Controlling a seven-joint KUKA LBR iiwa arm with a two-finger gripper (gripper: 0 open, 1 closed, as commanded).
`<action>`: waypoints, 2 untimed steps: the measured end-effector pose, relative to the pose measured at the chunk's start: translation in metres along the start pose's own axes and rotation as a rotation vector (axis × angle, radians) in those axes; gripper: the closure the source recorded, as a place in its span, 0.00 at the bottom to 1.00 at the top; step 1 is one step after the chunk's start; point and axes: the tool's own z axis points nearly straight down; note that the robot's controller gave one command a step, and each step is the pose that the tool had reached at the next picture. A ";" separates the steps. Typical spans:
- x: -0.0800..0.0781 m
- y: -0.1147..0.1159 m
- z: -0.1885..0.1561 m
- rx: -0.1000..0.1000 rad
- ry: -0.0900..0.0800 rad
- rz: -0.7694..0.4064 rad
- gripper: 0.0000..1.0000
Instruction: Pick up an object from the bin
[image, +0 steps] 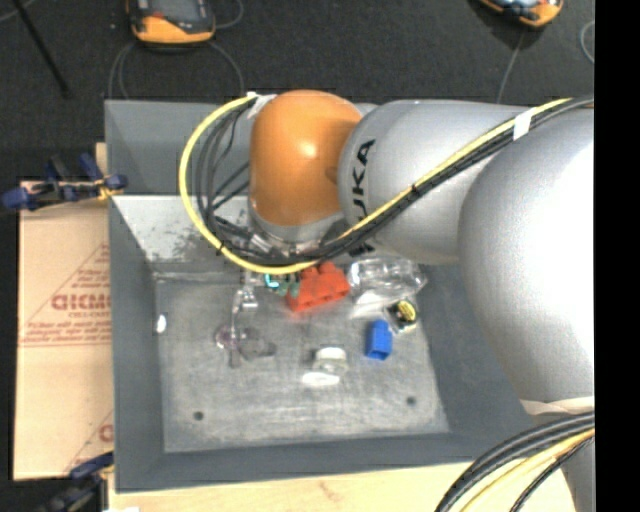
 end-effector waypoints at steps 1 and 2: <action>0.051 -0.084 0.078 0.005 0.002 -0.165 0.00; 0.014 -0.057 0.052 0.001 -0.013 -0.323 0.00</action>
Offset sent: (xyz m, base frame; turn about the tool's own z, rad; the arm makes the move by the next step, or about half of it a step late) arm -0.0494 -0.0787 -0.0744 -0.1697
